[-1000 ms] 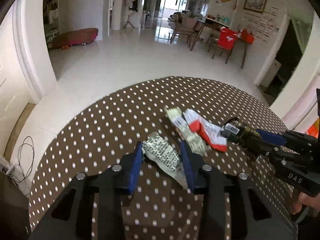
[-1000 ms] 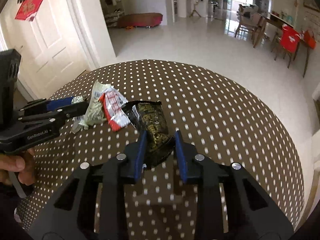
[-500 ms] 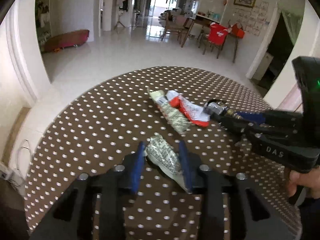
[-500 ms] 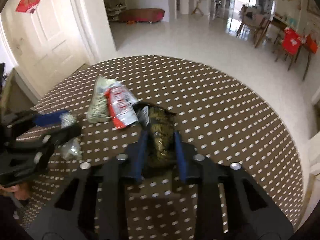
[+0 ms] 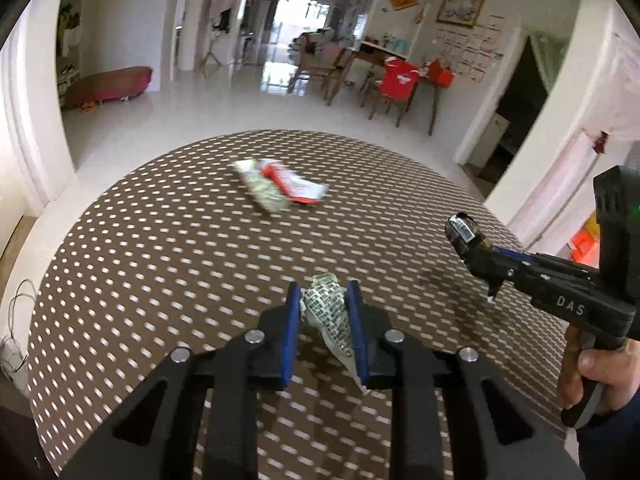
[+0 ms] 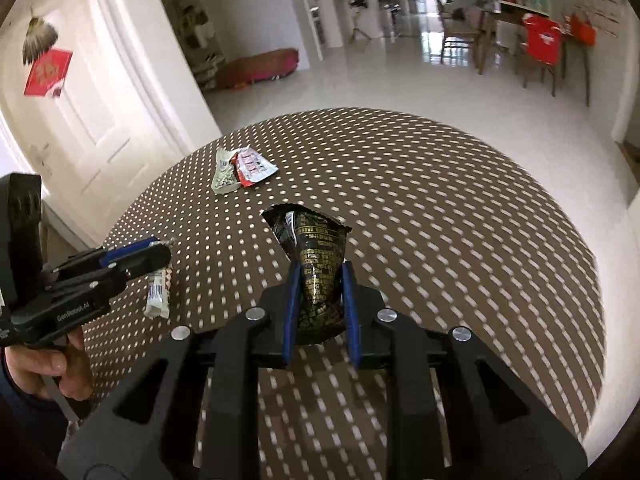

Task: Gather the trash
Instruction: 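Carry the silver wrapper and dark snack bag over the blue bucket and release both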

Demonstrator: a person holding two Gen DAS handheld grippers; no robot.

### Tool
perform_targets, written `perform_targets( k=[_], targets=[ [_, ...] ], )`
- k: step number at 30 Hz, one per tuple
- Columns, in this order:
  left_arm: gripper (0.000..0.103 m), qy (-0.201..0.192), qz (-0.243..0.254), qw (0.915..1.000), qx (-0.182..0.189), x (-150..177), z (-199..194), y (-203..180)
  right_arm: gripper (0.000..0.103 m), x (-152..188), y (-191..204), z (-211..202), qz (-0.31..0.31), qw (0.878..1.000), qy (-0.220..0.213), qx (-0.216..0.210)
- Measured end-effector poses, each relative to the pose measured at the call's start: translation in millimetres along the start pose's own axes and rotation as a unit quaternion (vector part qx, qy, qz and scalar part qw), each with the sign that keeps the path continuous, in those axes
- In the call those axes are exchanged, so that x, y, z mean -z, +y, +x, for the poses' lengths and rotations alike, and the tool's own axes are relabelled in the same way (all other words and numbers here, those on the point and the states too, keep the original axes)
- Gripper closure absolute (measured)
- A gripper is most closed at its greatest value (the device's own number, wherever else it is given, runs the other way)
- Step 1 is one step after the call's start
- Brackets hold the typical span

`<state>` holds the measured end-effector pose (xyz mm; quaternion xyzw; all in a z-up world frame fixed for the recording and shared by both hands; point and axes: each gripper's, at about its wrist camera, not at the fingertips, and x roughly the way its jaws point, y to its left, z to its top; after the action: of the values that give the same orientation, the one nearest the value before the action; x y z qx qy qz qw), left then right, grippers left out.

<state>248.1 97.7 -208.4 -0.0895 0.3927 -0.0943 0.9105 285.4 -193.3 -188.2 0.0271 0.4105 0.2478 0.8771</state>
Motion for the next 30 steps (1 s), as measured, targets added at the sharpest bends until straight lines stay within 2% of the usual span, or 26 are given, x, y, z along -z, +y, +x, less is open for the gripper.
perform_targets(
  k=[12,19,25,30],
  targets=[
    [0.081,-0.034,0.084,0.9926,0.08,-22.3,-24.6,-122.2,0.083,39.2,-73.7,-115.0,0.067,0.992,-0.079,0.066],
    [0.081,-0.031,0.121,0.9838,0.128,-24.9,-18.5,-186.6,0.083,71.9,-138.3,-176.3,0.124,0.979,-0.11,0.122],
    [0.081,-0.01,0.157,0.9717,0.177,-15.8,-1.2,-250.7,0.083,116.9,-196.8,-211.9,0.186,0.961,-0.112,0.173],
    [0.081,0.009,0.181,0.9631,0.199,-2.4,17.5,-300.3,0.083,149.7,-238.3,-213.3,0.231,0.948,-0.091,0.198]
  ],
)
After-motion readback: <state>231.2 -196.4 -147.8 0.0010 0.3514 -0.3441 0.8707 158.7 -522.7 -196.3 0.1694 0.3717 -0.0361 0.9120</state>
